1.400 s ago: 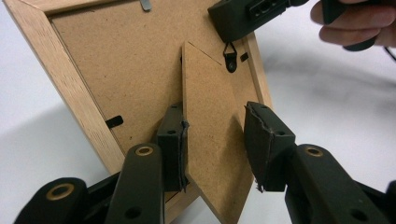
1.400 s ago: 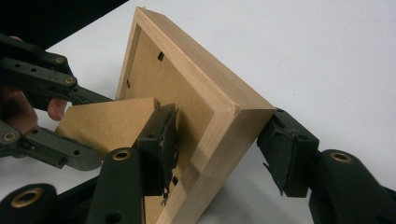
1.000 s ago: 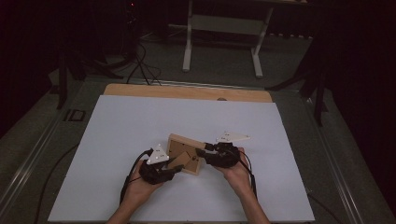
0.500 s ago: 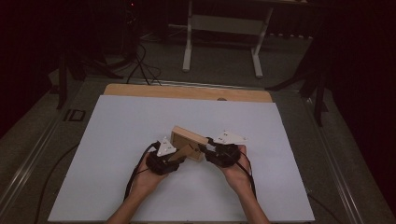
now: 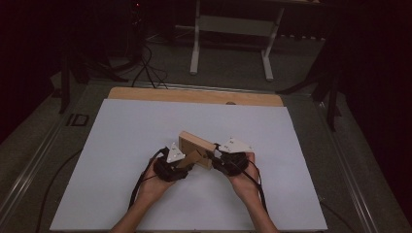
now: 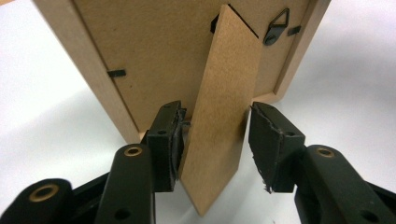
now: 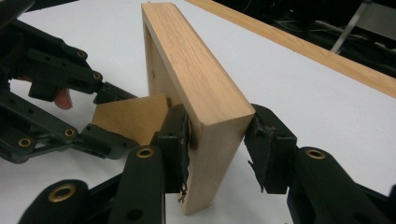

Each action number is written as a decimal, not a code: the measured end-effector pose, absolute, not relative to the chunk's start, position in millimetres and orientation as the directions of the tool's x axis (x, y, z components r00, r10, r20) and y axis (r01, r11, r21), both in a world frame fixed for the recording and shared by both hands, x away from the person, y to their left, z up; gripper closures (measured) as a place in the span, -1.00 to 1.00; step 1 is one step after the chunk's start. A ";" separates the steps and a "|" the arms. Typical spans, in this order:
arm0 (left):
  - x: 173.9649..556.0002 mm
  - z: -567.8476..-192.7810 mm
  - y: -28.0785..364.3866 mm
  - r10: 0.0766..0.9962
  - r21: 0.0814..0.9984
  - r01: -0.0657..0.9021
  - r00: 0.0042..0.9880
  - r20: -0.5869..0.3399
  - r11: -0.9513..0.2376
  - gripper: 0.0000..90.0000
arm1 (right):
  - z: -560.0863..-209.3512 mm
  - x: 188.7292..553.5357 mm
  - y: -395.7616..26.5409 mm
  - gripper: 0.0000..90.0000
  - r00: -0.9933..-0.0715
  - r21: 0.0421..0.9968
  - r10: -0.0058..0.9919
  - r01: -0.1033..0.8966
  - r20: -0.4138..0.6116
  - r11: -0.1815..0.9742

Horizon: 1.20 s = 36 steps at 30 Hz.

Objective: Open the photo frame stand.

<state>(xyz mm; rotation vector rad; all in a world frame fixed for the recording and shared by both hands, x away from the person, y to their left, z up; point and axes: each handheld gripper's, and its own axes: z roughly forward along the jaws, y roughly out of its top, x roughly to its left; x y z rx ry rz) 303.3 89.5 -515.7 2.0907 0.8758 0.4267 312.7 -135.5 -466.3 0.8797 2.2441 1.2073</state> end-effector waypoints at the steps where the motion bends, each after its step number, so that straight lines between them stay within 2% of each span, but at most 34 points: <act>1: 301.7 -516.1 90.9 0.713 0.791 0.438 0.701 -0.003 -0.428 0.20 | -466.4 312.0 -135.5 0.34 -0.702 0.848 0.708 0.321 -0.085 0.421; 9: 291.0 -515.0 109.5 0.724 0.808 0.426 0.690 0.000 -0.406 0.13 | -467.8 305.7 -134.6 0.34 -0.710 0.846 0.696 0.302 -0.109 0.441; 18: 283.3 -508.4 122.6 0.746 0.828 0.403 0.666 0.027 -0.390 0.14 | -467.8 296.8 -132.9 0.31 -0.735 0.848 0.668 0.277 -0.116 0.452; 36: 268.5 -498.8 133.4 0.771 0.873 0.363 0.637 0.024 -0.327 0.16 | -476.6 281.2 -130.2 0.23 -0.773 0.843 0.624 0.258 -0.114 0.472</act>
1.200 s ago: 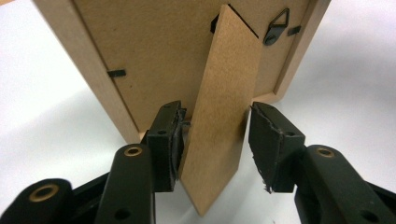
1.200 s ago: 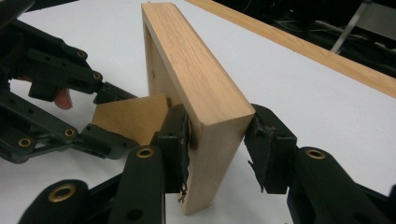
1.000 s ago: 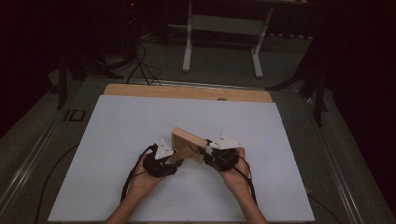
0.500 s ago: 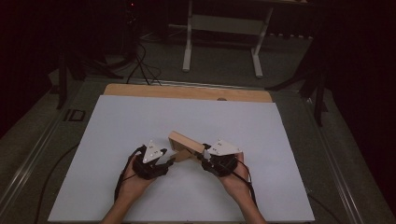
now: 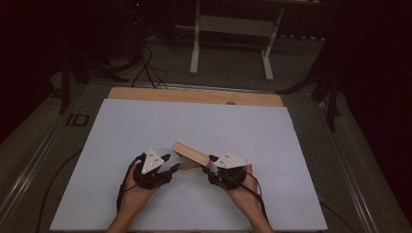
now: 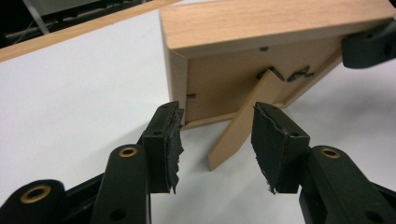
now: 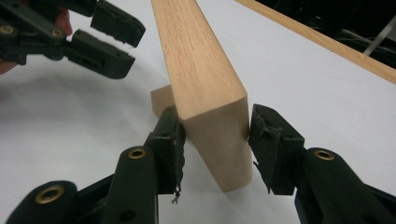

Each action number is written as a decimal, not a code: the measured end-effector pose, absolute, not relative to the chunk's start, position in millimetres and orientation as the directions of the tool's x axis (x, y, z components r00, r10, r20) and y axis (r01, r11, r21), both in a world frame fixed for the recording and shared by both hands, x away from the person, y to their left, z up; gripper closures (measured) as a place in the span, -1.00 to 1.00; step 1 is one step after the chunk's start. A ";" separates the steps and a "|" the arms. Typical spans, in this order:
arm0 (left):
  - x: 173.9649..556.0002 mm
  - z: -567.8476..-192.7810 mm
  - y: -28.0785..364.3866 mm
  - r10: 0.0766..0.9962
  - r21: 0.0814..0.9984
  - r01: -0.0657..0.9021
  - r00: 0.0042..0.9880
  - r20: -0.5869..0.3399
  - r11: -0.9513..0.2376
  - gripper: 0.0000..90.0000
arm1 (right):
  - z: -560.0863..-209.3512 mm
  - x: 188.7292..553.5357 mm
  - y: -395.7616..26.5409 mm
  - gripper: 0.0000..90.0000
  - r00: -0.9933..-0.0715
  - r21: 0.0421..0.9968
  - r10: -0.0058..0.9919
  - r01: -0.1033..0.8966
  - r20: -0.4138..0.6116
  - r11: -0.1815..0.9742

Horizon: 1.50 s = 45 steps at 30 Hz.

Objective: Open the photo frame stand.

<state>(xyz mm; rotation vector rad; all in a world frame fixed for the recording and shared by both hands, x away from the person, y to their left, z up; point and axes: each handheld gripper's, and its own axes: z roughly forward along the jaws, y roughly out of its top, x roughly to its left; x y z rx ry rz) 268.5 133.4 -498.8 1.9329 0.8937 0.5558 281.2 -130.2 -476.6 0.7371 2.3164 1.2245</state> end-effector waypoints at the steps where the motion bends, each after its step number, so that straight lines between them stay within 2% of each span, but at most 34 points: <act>1: 268.6 -498.6 134.1 0.772 0.873 0.363 0.635 0.024 -0.326 0.16 | -476.9 280.7 -130.0 0.22 -0.773 0.843 0.624 0.258 -0.113 0.472; 4: 268.5 -498.7 134.8 0.773 0.875 0.361 0.633 0.024 -0.323 0.16 | -477.5 280.0 -129.8 0.20 -0.774 0.844 0.624 0.260 -0.109 0.470; 18: 268.1 -500.0 130.8 0.763 0.872 0.357 0.646 0.027 -0.334 0.17 | -481.5 280.2 -131.1 -0.20 -0.787 0.831 0.611 0.279 -0.089 0.481; 22: 267.6 -499.6 131.7 0.764 0.874 0.356 0.645 0.026 -0.330 0.18 | -481.4 279.8 -134.0 -0.26 -0.792 0.829 0.605 0.285 -0.080 0.482; 37: 266.3 -497.3 137.7 0.778 0.885 0.348 0.628 0.026 -0.310 0.24 | -480.3 281.5 -143.5 -0.26 -0.840 0.809 0.542 0.296 -0.033 0.508; 45: 267.3 -497.8 137.0 0.779 0.885 0.349 0.627 0.025 -0.309 0.23 | -481.7 285.8 -152.3 -0.16 -0.853 0.803 0.521 0.300 -0.016 0.515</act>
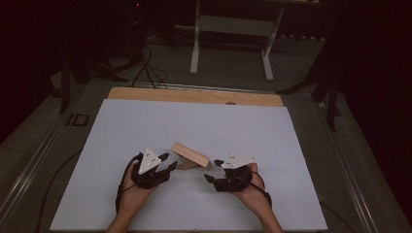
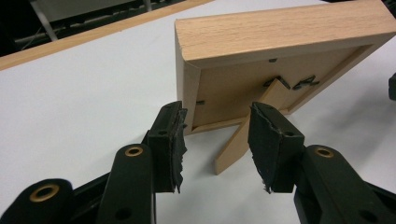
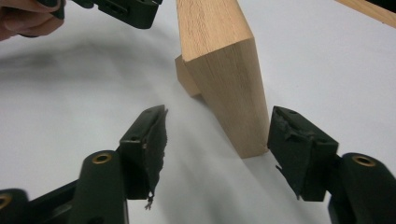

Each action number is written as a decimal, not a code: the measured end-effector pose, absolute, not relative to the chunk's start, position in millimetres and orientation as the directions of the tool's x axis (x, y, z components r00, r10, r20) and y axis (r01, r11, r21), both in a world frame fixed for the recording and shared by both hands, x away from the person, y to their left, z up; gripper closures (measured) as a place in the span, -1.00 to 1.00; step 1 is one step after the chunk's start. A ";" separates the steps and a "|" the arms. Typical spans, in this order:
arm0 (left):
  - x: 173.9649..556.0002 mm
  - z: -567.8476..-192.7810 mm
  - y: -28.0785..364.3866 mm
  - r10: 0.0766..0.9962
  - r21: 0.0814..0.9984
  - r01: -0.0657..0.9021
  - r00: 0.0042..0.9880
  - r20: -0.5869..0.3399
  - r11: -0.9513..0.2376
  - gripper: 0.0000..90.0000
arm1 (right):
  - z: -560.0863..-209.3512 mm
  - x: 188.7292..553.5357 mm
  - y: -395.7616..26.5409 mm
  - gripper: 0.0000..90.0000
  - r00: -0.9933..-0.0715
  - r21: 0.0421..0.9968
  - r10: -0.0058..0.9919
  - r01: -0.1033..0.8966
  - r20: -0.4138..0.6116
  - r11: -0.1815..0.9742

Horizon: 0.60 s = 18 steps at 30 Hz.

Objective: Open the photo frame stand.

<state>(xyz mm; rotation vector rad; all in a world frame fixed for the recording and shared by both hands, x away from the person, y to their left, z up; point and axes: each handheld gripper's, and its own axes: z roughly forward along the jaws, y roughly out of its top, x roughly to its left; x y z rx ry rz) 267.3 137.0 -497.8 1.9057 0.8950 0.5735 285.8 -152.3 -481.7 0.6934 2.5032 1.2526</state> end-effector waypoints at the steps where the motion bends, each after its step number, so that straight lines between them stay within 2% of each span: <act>1: 267.1 -498.0 136.5 0.779 0.884 0.349 0.627 0.026 -0.310 0.23 | -481.5 286.4 -153.6 -0.13 -0.855 0.801 0.519 0.300 -0.015 0.518; 18: 268.8 -497.8 135.5 0.779 0.887 0.345 0.627 0.025 -0.306 0.33 | -478.7 293.0 -174.4 0.00 -0.831 0.814 0.556 0.329 0.009 0.479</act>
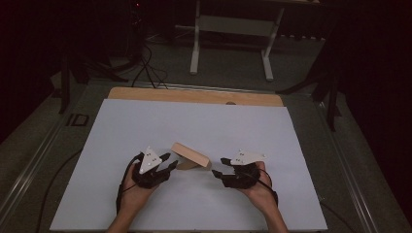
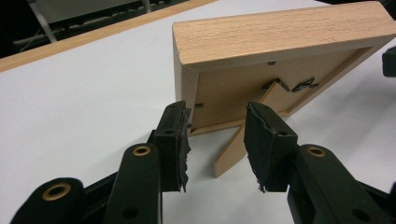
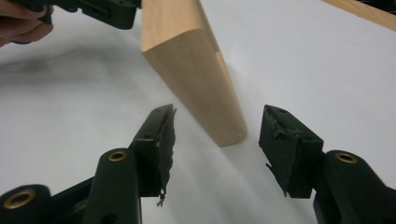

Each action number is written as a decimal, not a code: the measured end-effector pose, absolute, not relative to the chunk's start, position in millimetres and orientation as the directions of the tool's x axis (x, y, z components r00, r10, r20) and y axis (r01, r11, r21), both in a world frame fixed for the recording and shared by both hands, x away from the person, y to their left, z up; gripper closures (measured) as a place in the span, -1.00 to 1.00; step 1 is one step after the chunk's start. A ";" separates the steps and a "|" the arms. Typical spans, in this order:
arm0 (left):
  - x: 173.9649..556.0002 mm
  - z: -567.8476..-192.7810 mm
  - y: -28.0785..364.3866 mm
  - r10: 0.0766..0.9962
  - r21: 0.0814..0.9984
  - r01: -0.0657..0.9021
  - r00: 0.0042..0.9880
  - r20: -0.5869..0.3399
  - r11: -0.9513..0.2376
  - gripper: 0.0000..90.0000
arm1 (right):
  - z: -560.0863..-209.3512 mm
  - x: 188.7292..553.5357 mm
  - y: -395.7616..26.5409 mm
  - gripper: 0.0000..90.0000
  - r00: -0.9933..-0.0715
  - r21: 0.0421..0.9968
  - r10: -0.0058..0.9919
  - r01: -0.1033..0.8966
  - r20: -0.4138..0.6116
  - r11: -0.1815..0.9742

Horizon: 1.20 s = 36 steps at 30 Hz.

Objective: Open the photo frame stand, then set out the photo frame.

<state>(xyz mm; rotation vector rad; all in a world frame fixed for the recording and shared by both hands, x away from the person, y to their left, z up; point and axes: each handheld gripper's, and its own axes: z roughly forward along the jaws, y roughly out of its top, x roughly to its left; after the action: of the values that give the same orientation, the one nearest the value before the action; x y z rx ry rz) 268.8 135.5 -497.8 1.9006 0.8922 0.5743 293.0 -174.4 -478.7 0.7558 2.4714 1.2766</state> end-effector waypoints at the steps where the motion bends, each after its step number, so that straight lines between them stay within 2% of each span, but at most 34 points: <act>1: 269.0 -497.9 135.4 0.777 0.887 0.346 0.629 0.023 -0.306 0.33 | -478.4 293.6 -176.4 0.00 -0.824 0.817 0.566 0.334 0.011 0.471; 12: 270.1 -499.2 133.7 0.766 0.882 0.348 0.643 0.023 -0.318 0.33 | -479.7 296.7 -181.2 0.00 -0.795 0.826 0.606 0.357 0.024 0.435; 20: 275.8 -502.8 130.0 0.761 0.880 0.360 0.648 0.002 -0.309 0.45 | -482.3 298.5 -180.7 0.09 -0.774 0.833 0.633 0.372 0.035 0.409; 25: 276.1 -503.8 126.4 0.763 0.875 0.360 0.647 0.017 -0.324 0.53 | -484.7 299.3 -178.7 0.28 -0.748 0.848 0.662 0.378 0.043 0.372; 31: 277.0 -504.0 121.2 0.755 0.871 0.363 0.655 0.014 -0.330 0.72 | -487.0 300.7 -174.7 0.54 -0.714 0.854 0.699 0.386 0.037 0.349; 36: 278.9 -504.0 117.7 0.757 0.867 0.371 0.654 0.011 -0.333 0.88 | -490.3 301.9 -169.1 0.92 -0.697 0.853 0.716 0.392 0.031 0.345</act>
<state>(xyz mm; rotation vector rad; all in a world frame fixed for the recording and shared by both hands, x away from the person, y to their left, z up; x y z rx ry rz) 278.9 117.7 -504.0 1.9466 0.8832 0.5246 301.9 -169.1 -490.3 0.9791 2.2648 1.2896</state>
